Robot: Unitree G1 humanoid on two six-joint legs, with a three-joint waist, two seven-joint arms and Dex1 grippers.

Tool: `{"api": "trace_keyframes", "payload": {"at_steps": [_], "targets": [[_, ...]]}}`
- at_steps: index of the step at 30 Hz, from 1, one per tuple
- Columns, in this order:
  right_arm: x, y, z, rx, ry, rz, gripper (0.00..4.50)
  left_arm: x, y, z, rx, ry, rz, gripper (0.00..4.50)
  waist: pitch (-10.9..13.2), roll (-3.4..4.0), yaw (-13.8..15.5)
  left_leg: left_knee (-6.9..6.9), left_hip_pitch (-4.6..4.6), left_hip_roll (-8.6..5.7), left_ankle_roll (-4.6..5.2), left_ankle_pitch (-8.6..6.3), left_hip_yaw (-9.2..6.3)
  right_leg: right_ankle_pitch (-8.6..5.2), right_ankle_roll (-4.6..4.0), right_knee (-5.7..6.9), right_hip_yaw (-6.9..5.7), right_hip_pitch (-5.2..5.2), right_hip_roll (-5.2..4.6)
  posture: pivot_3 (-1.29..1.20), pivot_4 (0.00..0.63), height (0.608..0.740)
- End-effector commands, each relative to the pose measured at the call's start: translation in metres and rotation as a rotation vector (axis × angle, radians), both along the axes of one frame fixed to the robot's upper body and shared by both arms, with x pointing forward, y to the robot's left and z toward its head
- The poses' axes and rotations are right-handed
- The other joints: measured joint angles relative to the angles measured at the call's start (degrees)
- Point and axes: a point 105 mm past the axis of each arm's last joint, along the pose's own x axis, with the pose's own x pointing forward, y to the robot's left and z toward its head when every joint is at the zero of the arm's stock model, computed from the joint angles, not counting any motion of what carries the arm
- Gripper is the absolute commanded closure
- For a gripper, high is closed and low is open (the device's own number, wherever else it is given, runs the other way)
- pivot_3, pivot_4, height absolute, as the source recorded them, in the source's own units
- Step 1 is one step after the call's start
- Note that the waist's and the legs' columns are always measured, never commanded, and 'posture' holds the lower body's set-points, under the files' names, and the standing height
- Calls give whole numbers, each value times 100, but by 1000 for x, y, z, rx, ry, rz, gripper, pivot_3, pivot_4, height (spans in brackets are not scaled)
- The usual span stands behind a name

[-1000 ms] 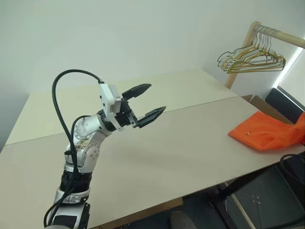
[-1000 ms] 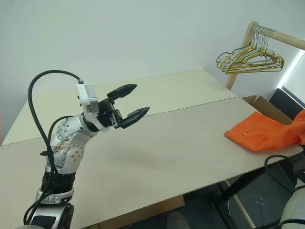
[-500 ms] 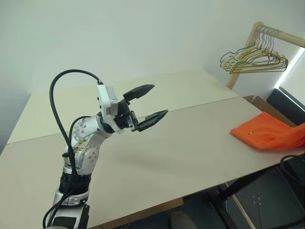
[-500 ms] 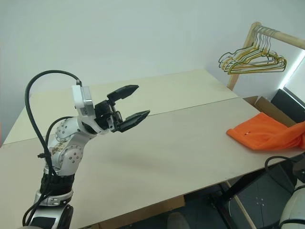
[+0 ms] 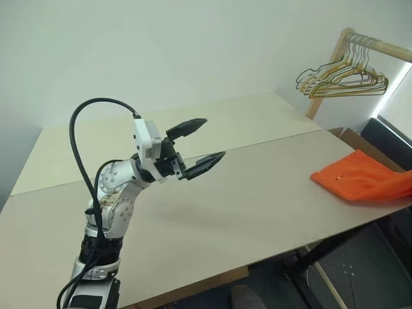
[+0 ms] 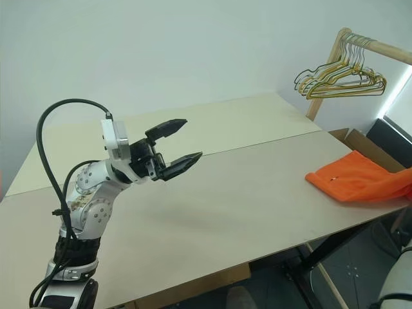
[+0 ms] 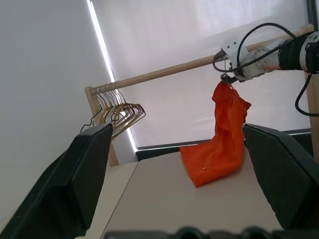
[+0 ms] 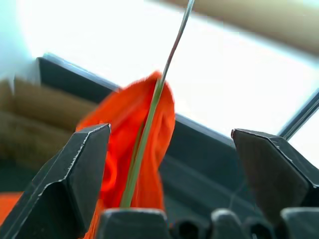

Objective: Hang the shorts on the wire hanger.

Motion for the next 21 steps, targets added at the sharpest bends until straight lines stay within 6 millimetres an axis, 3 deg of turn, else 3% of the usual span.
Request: {"api": "trace_keyframes", "payload": {"at_steps": [1, 7, 9, 12, 16, 19, 21], "targets": [[15, 23, 51, -206, -129, 85, 45, -5, 0, 10, -4, -54, -3, 0, -1, 1, -13, 0, 3, 0, 0, 0, 0, 0, 0, 0, 0, 2, 2, -133, 0, 740], [56, 77, 78, -397, -166, 371, 45, -6, 5, 15, -9, -69, 16, 0, -2, 3, -5, 0, 8, 1, -1, 1, 3, 2, 3, 4, 4, 3, 1, -98, 0, 740], [66, 93, 80, -432, -164, 456, 45, -6, 7, 14, -5, -70, 30, 0, -2, 4, 16, 0, 10, 4, -2, 1, 3, 3, 4, 5, 3, 4, 1, -70, 0, 740], [86, 138, 78, -533, -135, 652, 45, -7, 13, 13, 7, -68, 68, 0, -3, 5, 113, 0, 22, 8, -4, 2, 2, 3, 3, 6, 0, 3, 3, -57, 0, 740], [105, 203, 61, -559, -129, 967, 45, -8, 26, 10, 24, -59, 132, 0, -2, 4, 256, 0, 58, 12, -10, 6, 5, 4, 1, 16, 1, 5, 6, -14, 0, 740], [112, 269, 30, -597, -49, 1273, 45, -11, 41, 7, 59, -48, 202, 0, -2, 4, 418, 0, 62, 12, -16, 10, 2, 3, -2, 35, -2, 2, 6, 48, 0, 740], [113, 289, 13, -627, 27, 1358, 45, -13, 48, 5, 74, -42, 230, 0, -1, 2, 534, -1, 61, 13, -19, 11, 2, 0, -7, 45, -5, -3, 6, 84, 0, 740]]}}
